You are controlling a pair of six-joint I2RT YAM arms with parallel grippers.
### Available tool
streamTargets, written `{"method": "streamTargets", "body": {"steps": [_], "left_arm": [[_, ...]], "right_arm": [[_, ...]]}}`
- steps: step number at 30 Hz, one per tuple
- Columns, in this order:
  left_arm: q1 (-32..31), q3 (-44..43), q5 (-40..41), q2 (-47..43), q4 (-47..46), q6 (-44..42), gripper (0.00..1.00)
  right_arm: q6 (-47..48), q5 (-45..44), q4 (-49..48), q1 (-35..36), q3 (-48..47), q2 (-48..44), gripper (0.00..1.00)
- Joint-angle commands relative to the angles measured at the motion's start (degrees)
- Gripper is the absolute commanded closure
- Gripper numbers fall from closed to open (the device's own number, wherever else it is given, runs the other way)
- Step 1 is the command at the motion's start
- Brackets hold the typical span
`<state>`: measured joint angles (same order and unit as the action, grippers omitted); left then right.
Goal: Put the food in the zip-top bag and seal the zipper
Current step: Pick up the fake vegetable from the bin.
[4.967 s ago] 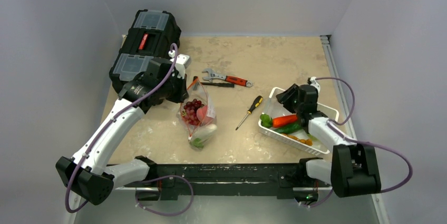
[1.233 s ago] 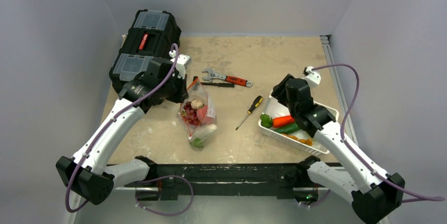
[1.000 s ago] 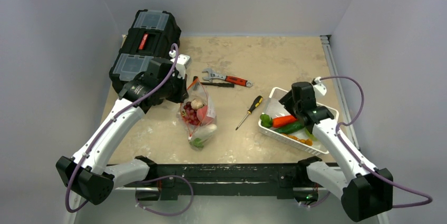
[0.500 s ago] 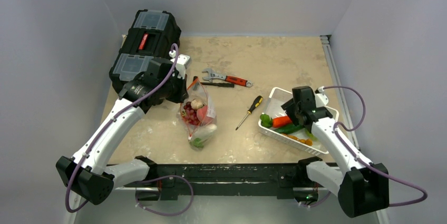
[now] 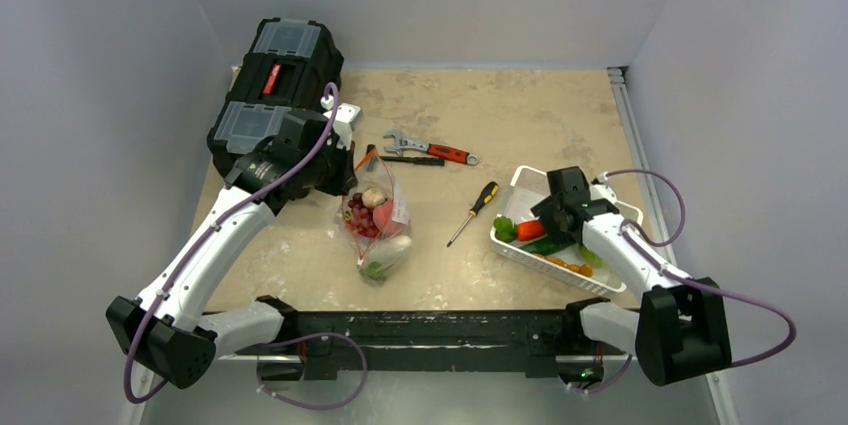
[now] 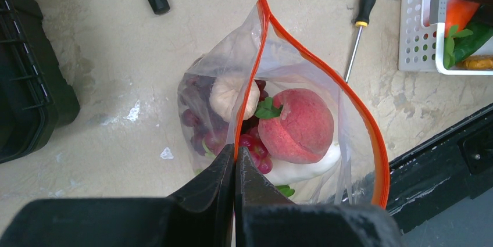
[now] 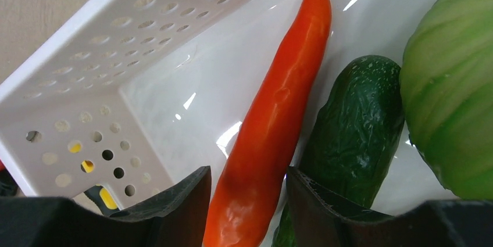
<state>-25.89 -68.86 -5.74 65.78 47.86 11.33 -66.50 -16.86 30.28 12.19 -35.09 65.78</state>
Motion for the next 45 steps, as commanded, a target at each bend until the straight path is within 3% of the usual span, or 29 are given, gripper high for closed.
{"method": "streamTargets", "body": {"steps": [1,12,19,27,31,35,45], "left_arm": [[0.3,-0.5,0.2,0.1,-0.5,-0.8,1.00],[0.3,-0.6,0.2,0.4,-0.5,-0.8,1.00],[0.3,-0.6,0.0,0.4,-0.4,-0.8,1.00],[0.3,-0.6,0.0,0.4,-0.4,-0.8,1.00],[0.3,-0.7,-0.1,0.4,-0.4,-0.8,1.00],[0.3,-0.7,-0.1,0.3,-0.4,-0.8,1.00],[0.3,-0.7,-0.3,0.4,-0.3,-0.8,1.00]], "right_arm": [[-1.4,-0.5,-3.0,-0.7,0.9,1.8,0.50],[-1.2,1.7,-7.6,-1.7,1.4,6.6,0.53],[-1.3,2.5,-6.9,-1.9,1.9,4.5,0.67],[-0.6,-1.1,-2.8,-2.0,-0.1,-5.7,0.81],[2.4,-1.2,-3.5,-1.9,-1.1,-9.8,0.93],[9.0,1.0,-8.5,-2.0,-1.4,-13.0,1.00],[16.7,22.1,-32.9,0.8,-1.2,-15.7,1.00]]}}
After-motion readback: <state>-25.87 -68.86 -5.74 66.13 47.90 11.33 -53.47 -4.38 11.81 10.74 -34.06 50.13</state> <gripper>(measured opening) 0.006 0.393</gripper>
